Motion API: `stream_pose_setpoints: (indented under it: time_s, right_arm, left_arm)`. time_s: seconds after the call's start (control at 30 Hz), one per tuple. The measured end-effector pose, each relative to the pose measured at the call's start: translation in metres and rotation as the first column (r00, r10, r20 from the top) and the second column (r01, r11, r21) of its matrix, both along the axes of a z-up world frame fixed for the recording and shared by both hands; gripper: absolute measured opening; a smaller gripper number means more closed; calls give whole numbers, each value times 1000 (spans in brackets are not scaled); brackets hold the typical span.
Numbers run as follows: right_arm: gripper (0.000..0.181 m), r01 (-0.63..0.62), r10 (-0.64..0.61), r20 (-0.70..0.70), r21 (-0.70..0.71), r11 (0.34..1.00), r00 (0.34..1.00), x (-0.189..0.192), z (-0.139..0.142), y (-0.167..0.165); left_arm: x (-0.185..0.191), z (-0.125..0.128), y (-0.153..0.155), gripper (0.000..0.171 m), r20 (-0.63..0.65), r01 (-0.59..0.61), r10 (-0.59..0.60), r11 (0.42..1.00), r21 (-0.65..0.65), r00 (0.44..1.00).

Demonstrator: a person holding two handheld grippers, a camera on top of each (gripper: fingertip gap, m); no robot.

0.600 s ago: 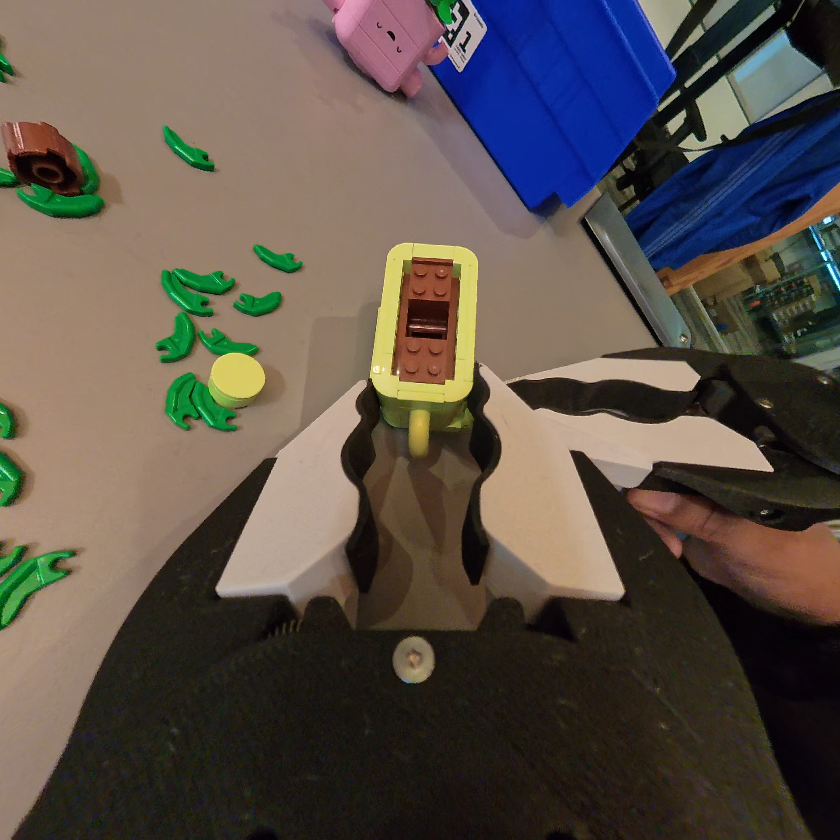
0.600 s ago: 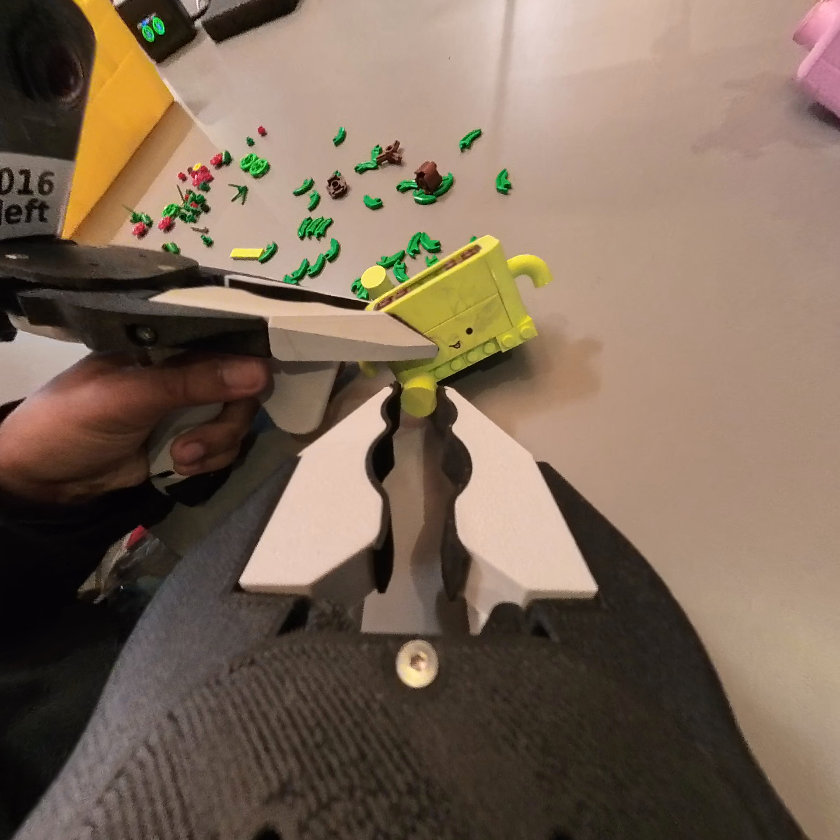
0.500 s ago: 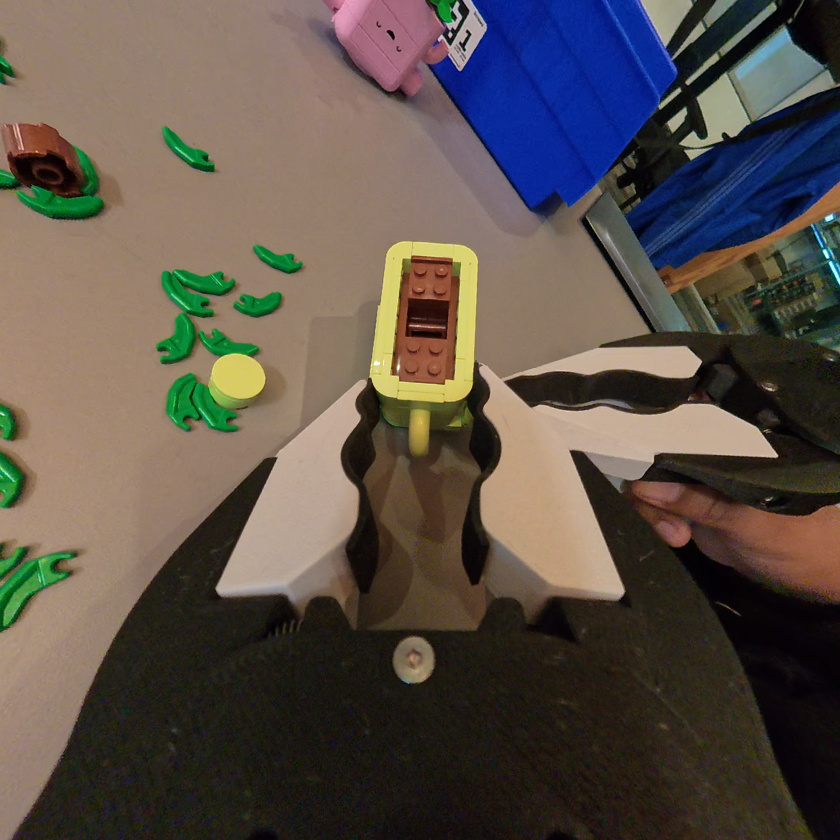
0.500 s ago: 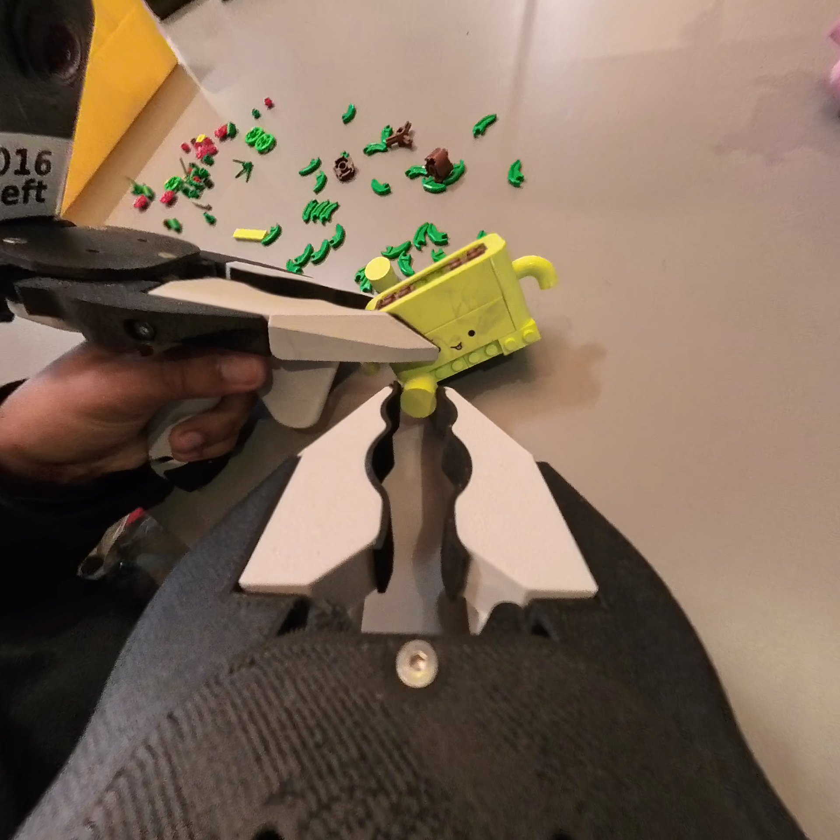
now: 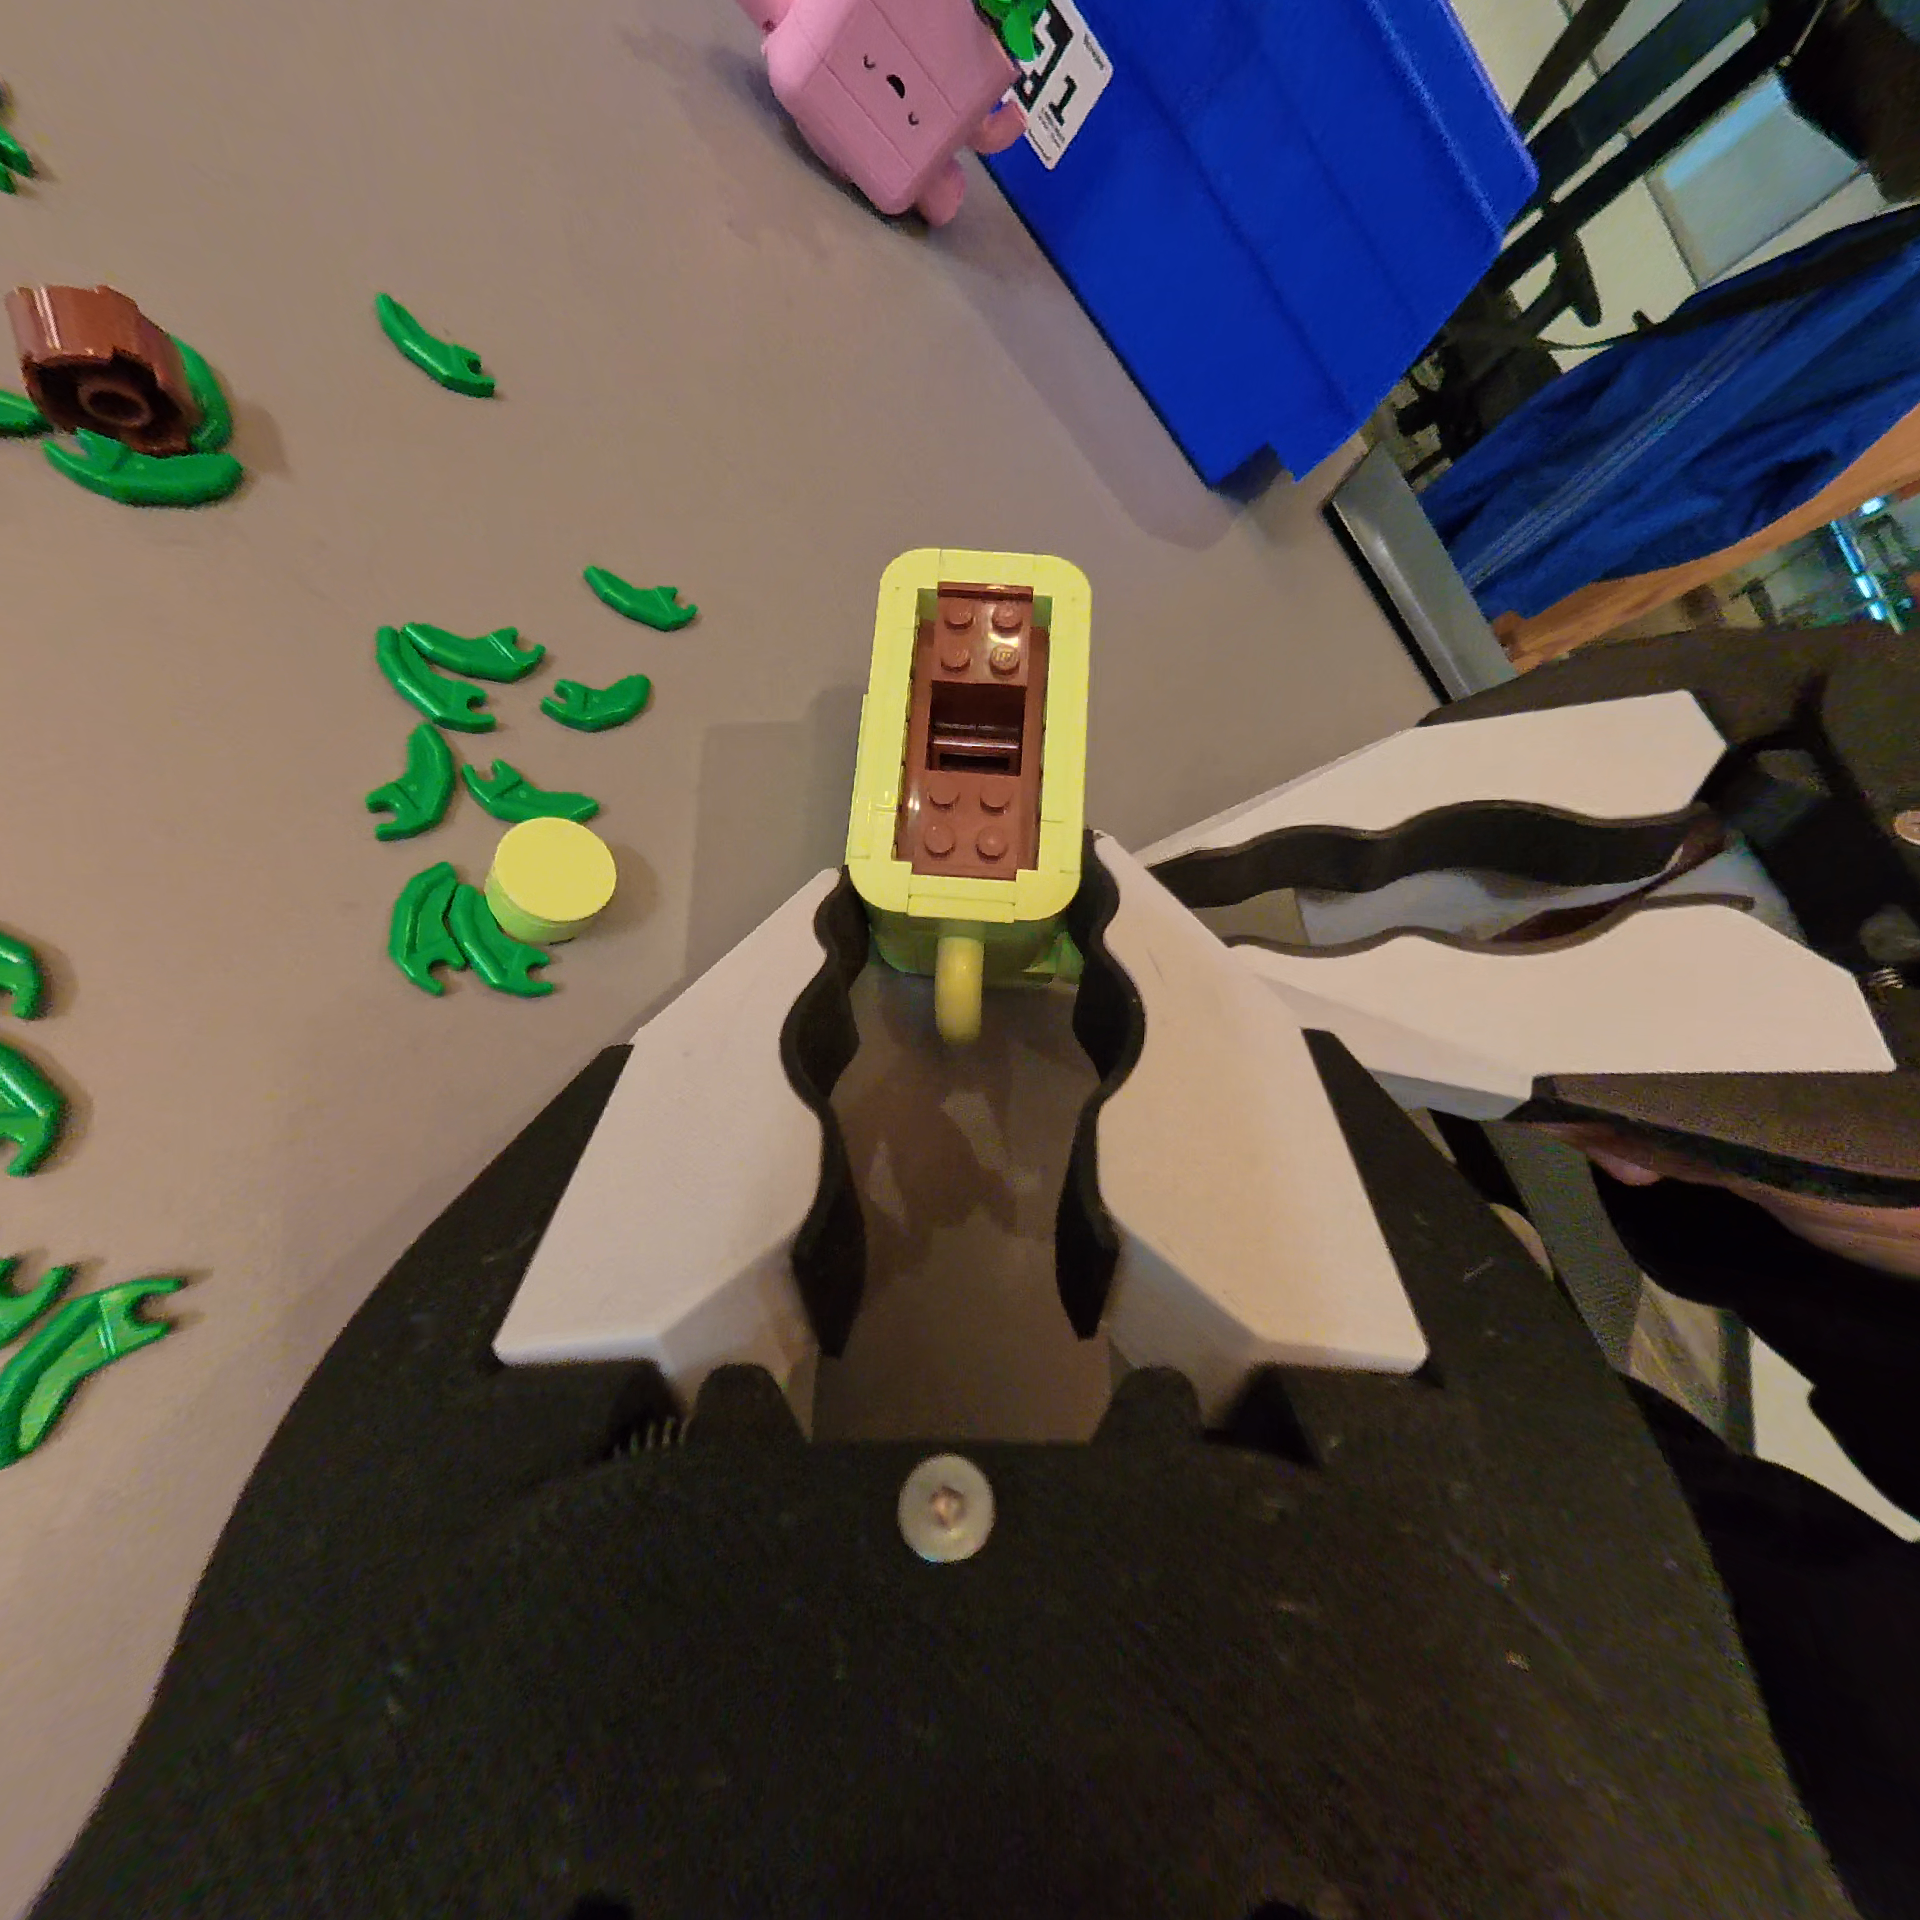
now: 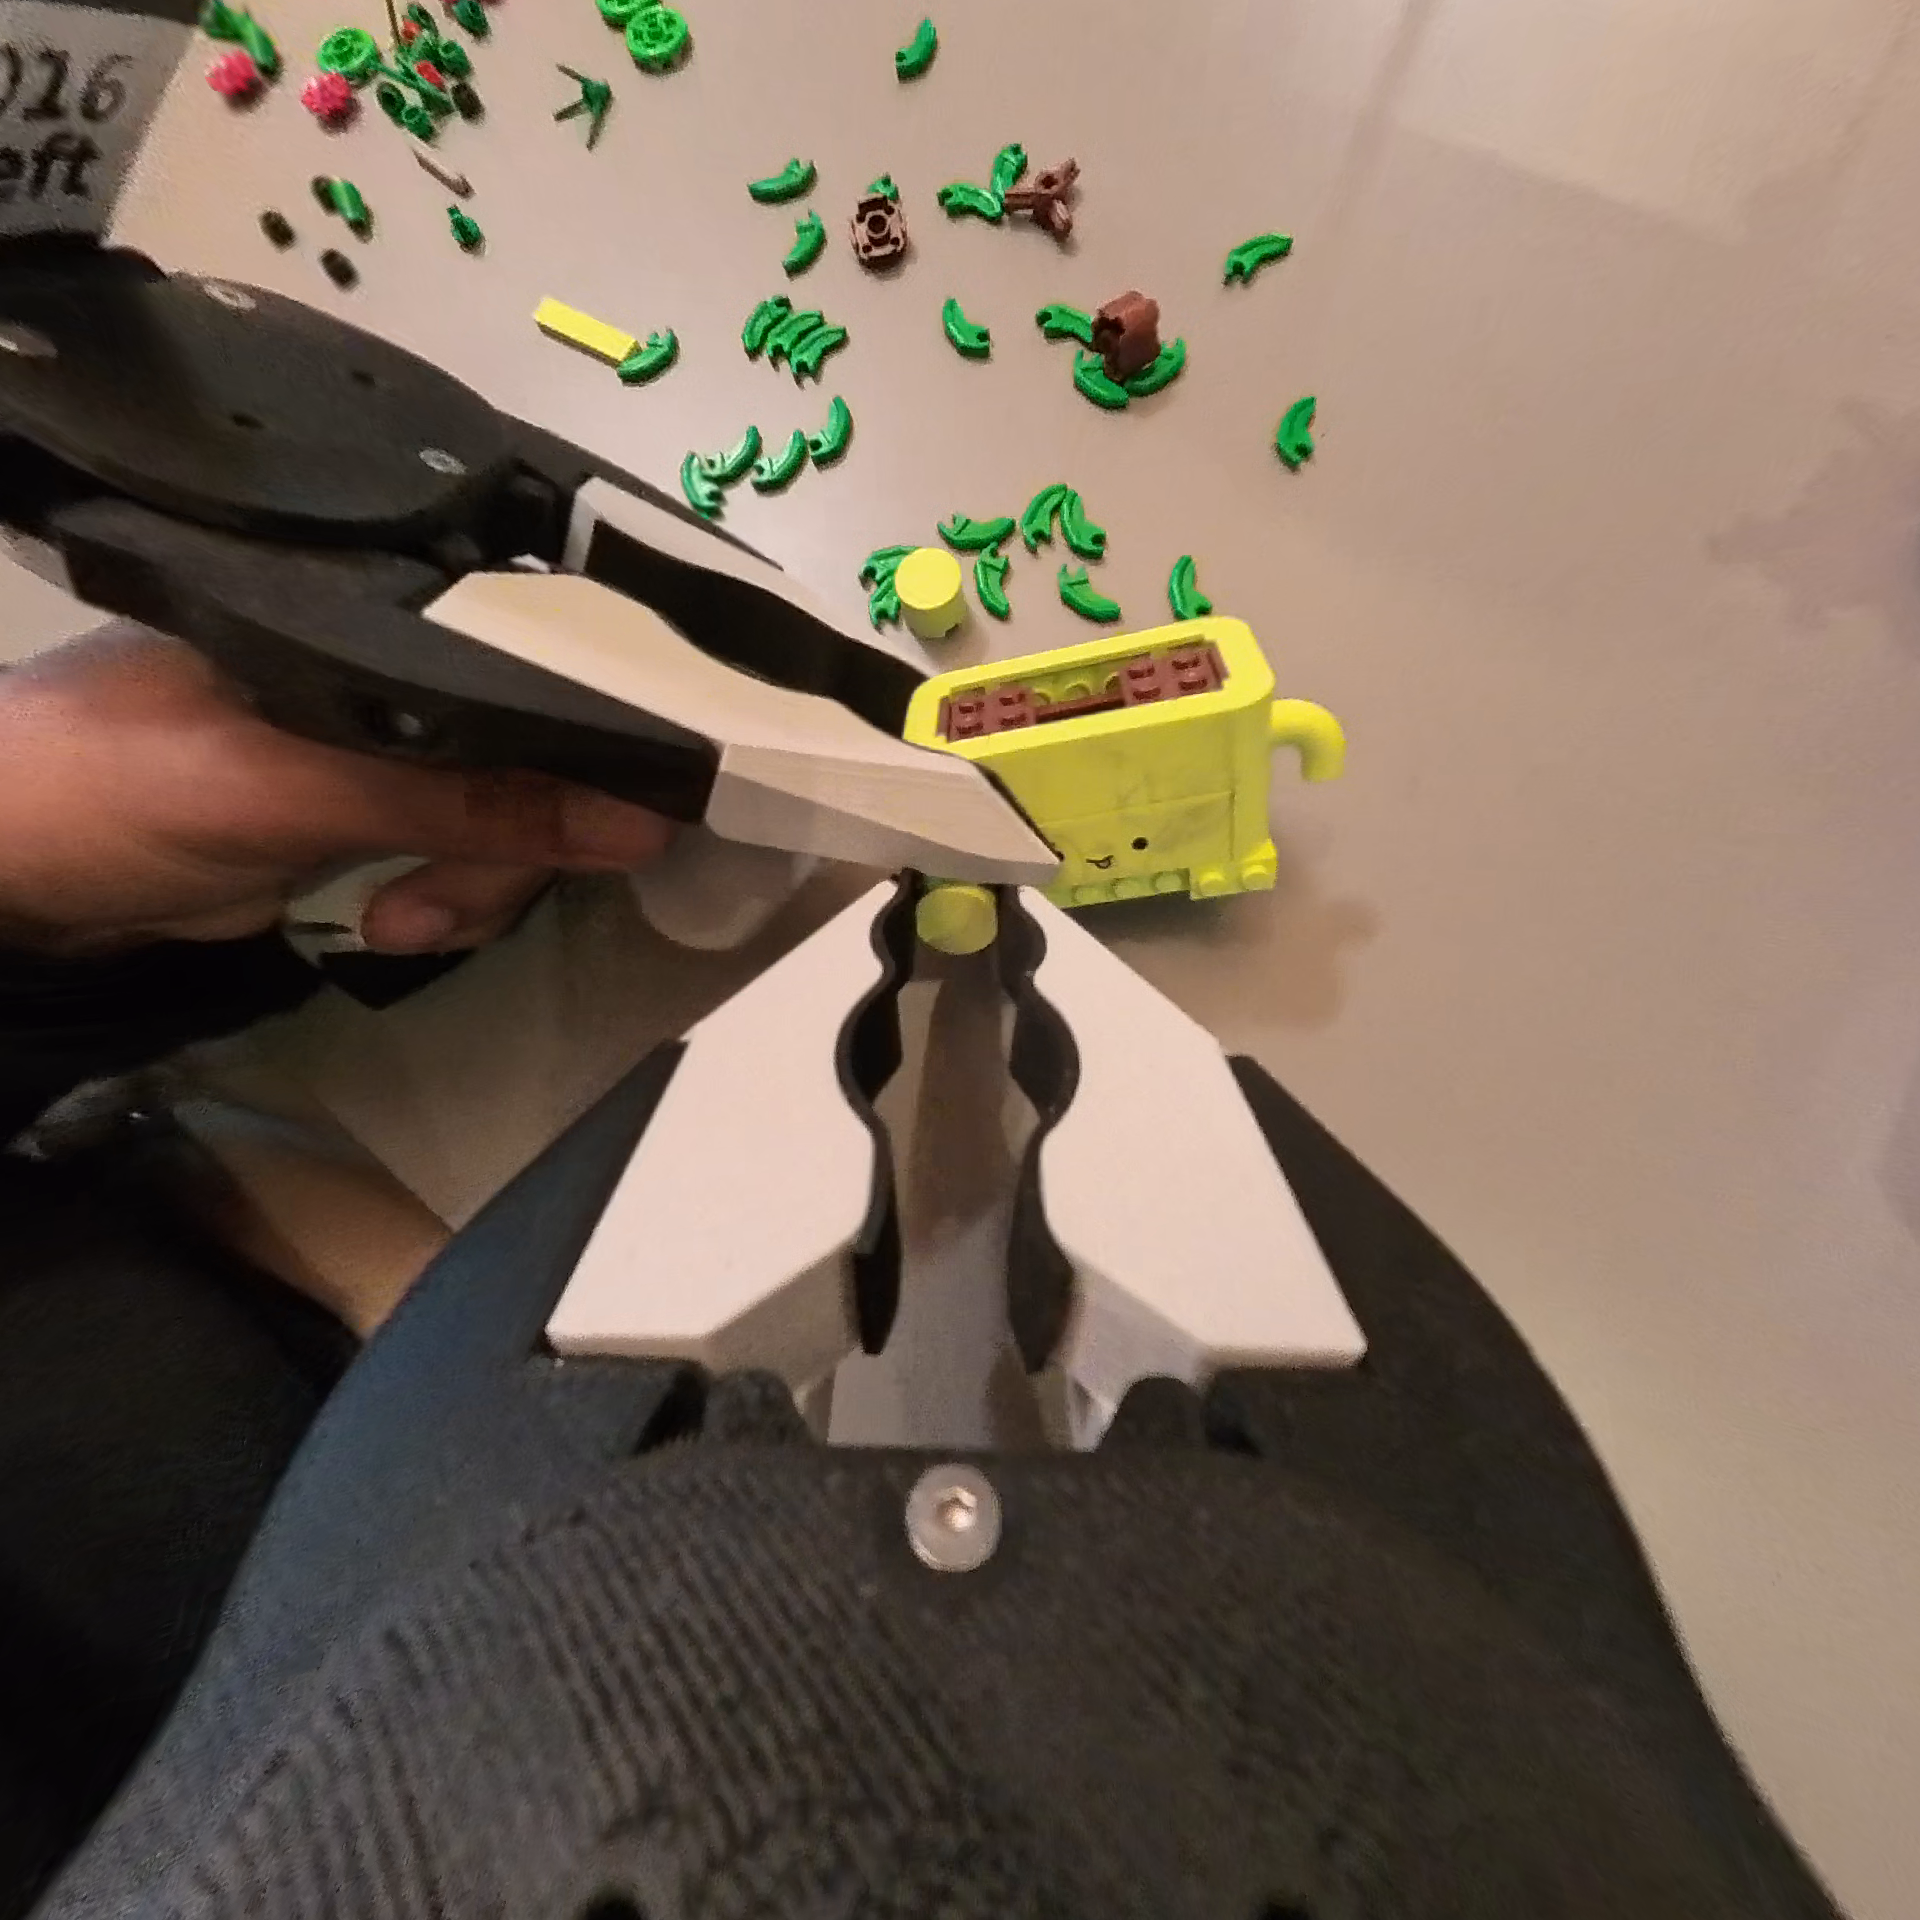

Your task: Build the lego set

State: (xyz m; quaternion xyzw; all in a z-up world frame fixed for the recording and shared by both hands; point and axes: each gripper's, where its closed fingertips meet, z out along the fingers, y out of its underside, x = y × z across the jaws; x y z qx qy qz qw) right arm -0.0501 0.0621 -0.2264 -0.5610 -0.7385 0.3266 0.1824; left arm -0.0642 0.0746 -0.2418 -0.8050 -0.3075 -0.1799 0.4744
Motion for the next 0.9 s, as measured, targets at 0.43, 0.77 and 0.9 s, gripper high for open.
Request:
stream_pose_setpoints:
  time_s: [0.43,0.77,0.9]
  right_arm:
    - [14,48,-48,-46,-3,999,998,22,-15,27]
    - [26,19,-21,-95,-19,1000,995,22,-15,25]
    - [40,-4,5,-187,4,1000,982,18,6,33]
  left_arm:
    - [-3,2,-6,41,18,20,-20,1000,18,1000]
    - [-3,6,-7,40,51,20,-24,998,65,998]
    - [-5,14,-7,40,75,3,-13,992,126,997]
